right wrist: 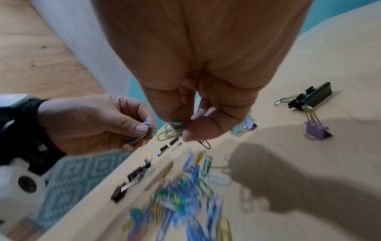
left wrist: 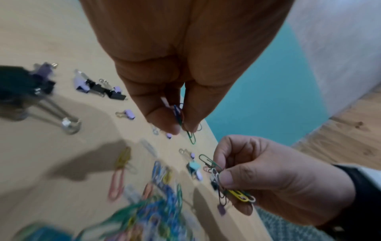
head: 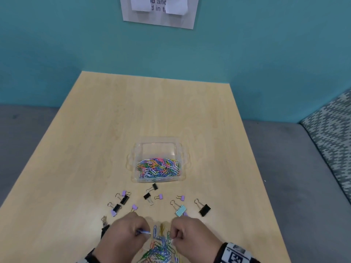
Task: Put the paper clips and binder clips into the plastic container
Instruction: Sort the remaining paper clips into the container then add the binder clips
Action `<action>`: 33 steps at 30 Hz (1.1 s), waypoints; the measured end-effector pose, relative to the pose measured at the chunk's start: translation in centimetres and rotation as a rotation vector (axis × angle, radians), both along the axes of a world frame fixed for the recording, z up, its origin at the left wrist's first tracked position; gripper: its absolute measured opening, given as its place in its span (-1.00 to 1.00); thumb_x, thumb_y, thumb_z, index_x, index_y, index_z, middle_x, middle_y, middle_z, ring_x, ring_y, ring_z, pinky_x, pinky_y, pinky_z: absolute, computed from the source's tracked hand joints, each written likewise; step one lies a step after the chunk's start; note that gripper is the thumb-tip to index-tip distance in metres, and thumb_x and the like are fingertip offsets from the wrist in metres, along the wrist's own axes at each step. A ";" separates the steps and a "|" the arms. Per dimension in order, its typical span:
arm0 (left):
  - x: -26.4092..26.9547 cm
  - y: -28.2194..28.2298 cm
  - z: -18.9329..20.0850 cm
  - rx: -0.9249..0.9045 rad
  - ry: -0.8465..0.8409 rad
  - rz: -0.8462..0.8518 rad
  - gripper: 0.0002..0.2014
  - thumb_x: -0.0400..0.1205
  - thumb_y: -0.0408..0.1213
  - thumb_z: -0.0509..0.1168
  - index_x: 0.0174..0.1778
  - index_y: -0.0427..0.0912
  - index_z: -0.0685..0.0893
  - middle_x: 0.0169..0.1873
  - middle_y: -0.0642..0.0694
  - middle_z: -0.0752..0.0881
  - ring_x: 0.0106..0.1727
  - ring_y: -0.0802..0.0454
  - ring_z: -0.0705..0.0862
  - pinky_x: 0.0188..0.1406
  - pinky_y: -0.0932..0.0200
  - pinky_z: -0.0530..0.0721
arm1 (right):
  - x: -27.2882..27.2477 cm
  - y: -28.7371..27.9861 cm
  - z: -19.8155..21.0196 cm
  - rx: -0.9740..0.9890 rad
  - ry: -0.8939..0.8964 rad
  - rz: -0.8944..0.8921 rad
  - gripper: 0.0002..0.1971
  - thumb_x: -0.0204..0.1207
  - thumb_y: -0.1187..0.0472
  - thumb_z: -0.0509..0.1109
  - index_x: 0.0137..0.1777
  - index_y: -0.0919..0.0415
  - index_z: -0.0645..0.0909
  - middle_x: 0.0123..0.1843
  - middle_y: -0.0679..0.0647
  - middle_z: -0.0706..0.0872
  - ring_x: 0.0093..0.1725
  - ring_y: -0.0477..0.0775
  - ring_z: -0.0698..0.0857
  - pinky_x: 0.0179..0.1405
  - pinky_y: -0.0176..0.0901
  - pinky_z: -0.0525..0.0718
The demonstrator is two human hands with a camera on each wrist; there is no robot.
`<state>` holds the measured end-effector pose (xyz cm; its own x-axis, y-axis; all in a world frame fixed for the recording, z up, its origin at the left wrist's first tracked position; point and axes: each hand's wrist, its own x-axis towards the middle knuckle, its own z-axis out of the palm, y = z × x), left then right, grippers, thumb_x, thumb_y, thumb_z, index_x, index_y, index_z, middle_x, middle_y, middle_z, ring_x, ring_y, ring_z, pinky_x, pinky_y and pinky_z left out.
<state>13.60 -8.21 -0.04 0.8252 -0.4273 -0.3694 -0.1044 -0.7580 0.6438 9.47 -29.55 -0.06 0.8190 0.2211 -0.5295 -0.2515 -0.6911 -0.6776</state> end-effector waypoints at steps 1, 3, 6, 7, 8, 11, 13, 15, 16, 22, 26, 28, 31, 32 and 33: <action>0.7 -0.1 0.5 -0.040 0.000 0.043 -0.71 0.43 -0.25 0.46 -0.50 0.23 0.61 -0.34 0.14 0.65 -0.32 0.27 0.64 -0.29 0.36 0.57 | 0.6 -0.2 0.3 0.063 0.024 -0.071 -0.83 0.38 0.34 0.30 -0.24 0.03 0.60 -0.27 -0.08 0.64 -0.37 -0.12 0.61 -0.30 -0.25 0.62; 2.3 -0.4 1.5 -0.099 -0.019 0.111 -0.79 0.43 -0.30 0.46 -0.44 0.09 0.67 -0.39 0.06 0.66 -0.42 0.21 0.64 -0.31 0.15 0.65 | 2.3 -0.6 0.9 0.163 0.046 -0.207 -0.78 0.35 0.37 0.32 -0.31 -0.01 0.59 -0.43 -0.06 0.62 -0.52 -0.09 0.59 -0.47 -0.21 0.59; 5.8 -1.2 2.6 -0.144 -0.064 0.217 -0.83 0.44 -0.39 0.44 -0.39 -0.03 0.69 -0.44 -0.05 0.66 -0.50 0.03 0.67 -0.41 0.06 0.67 | 6.0 -1.1 1.7 0.209 -0.003 -0.358 -0.79 0.40 0.43 0.36 -0.29 0.09 0.58 -0.42 0.00 0.60 -0.57 -0.03 0.61 -0.62 -0.31 0.49; 7.0 -1.5 2.7 -0.146 -0.079 0.245 -0.82 0.45 -0.40 0.43 -0.41 -0.05 0.69 -0.44 -0.06 0.67 -0.49 -0.02 0.68 -0.44 0.07 0.68 | 7.4 -1.2 1.9 0.211 -0.022 -0.409 -0.82 0.43 0.45 0.35 -0.26 0.15 0.58 -0.40 0.04 0.61 -0.56 -0.03 0.62 -0.66 -0.34 0.46; 8.2 -1.9 2.8 -0.128 -0.099 0.258 -0.83 0.46 -0.38 0.42 -0.41 -0.05 0.69 -0.41 -0.05 0.68 -0.46 -0.04 0.69 -0.43 0.08 0.68 | 8.7 -1.3 2.0 0.214 -0.041 -0.456 -0.85 0.44 0.45 0.35 -0.24 0.20 0.58 -0.37 0.08 0.63 -0.54 -0.02 0.63 -0.66 -0.33 0.48; 11.4 -3.3 2.6 -0.020 -0.200 0.237 -0.89 0.49 -0.29 0.39 -0.34 -0.01 0.71 -0.34 -0.03 0.70 -0.34 0.01 0.68 -0.31 0.16 0.60 | 11.9 -0.7 2.4 0.206 -0.114 -0.534 -0.90 0.46 0.43 0.36 -0.22 0.25 0.58 -0.30 0.12 0.66 -0.46 0.02 0.66 -0.45 -0.09 0.74; 12.7 -4.5 2.4 -0.004 -0.208 0.244 -0.92 0.50 -0.27 0.39 -0.30 -0.02 0.72 -0.34 -0.02 0.72 -0.29 0.01 0.68 -0.32 0.21 0.51 | 13.3 0.0 2.4 0.187 -0.141 -0.555 -0.87 0.46 0.41 0.40 -0.25 0.21 0.58 -0.30 0.10 0.67 -0.45 0.04 0.69 -0.31 0.10 0.80; 13.1 -5.2 2.2 -0.031 -0.180 0.268 -0.94 0.52 -0.24 0.39 -0.12 -0.04 0.74 -0.21 -0.01 0.73 -0.18 0.00 0.67 -0.22 0.21 0.51 | 14.0 0.5 2.5 0.179 -0.153 -0.556 -0.91 0.48 0.34 0.42 -0.18 0.15 0.61 -0.26 0.07 0.69 -0.40 0.07 0.72 -0.24 0.15 0.80; 13.0 -5.2 2.1 -0.040 -0.177 0.284 -0.85 0.54 -0.21 0.38 0.00 -0.04 0.73 -0.11 -0.01 0.70 -0.10 -0.01 0.66 -0.13 0.19 0.52 | 14.1 0.4 2.6 0.135 -0.187 -0.538 -0.94 0.49 0.28 0.41 -0.11 0.12 0.63 -0.22 0.05 0.69 -0.33 0.09 0.73 -0.18 0.15 0.79; 6.2 -1.2 1.9 -0.023 -0.314 0.210 -0.74 0.55 -0.25 0.36 0.16 -0.04 0.69 -0.02 -0.02 0.62 -0.07 -0.01 0.69 -0.14 0.29 0.41 | 5.8 -0.8 3.1 -0.105 -0.391 -0.248 -0.77 0.55 0.14 0.27 0.17 0.04 0.61 0.06 0.01 0.60 -0.08 0.06 0.65 0.00 -0.03 0.62; -2.3 1.9 -0.8 0.251 -0.126 -0.084 -0.51 0.48 0.07 0.29 0.35 0.27 0.37 0.13 0.06 0.48 -0.05 0.12 0.63 -0.11 0.22 0.56 | -2.4 -0.9 1.0 -0.266 -0.131 0.216 -0.50 0.47 0.04 0.29 0.43 -0.06 0.33 0.23 0.00 0.39 -0.10 0.14 0.60 -0.19 -0.11 0.49; -6.1 2.2 -1.8 0.247 -0.080 -0.056 -0.64 0.56 0.21 0.09 0.27 0.35 0.31 -0.14 0.04 0.55 -0.36 0.16 0.61 -0.38 0.34 0.59 | -5.8 -0.3 -0.2 -0.440 -0.122 0.272 -0.43 0.36 -0.20 0.32 0.38 -0.12 0.36 0.10 0.04 0.43 -0.37 0.09 0.53 -0.45 -0.21 0.47; -7.4 3.4 -5.6 0.147 -0.078 0.018 -0.75 0.68 0.18 -0.08 0.19 0.30 0.39 -0.37 0.25 0.57 -0.53 0.40 0.62 -0.72 0.31 0.57 | -8.3 1.0 -2.4 -0.472 -0.138 0.168 -0.38 0.13 -0.35 0.38 0.22 -0.20 0.54 -0.12 0.01 0.57 -0.66 -0.03 0.48 -0.65 -0.47 0.38; -7.5 4.2 -6.7 0.156 -0.120 0.049 -0.75 0.61 0.25 0.08 0.18 0.38 0.34 -0.33 0.44 0.50 -0.42 0.63 0.57 -0.81 0.41 0.46 | -8.5 1.3 -3.2 -0.480 -0.182 0.142 -0.34 0.14 -0.31 0.40 0.30 -0.25 0.48 -0.02 0.01 0.58 -0.59 -0.03 0.56 -0.60 -0.45 0.45; -6.6 4.7 -6.4 0.194 -0.175 0.079 -0.68 0.51 0.34 0.21 0.12 0.48 0.32 -0.37 0.59 0.42 -0.29 0.77 0.51 -0.83 0.46 0.40 | -8.4 1.4 -3.5 -0.447 -0.156 0.129 -0.28 0.19 -0.29 0.38 0.42 -0.30 0.34 0.15 0.00 0.53 -0.44 0.00 0.65 -0.50 -0.40 0.53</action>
<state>7.04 -3.47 -6.49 0.9118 -0.2942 -0.2864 -0.1368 -0.8755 0.4635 1.08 -28.15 -3.58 0.8772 0.1048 -0.4686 -0.0638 -0.9418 -0.3300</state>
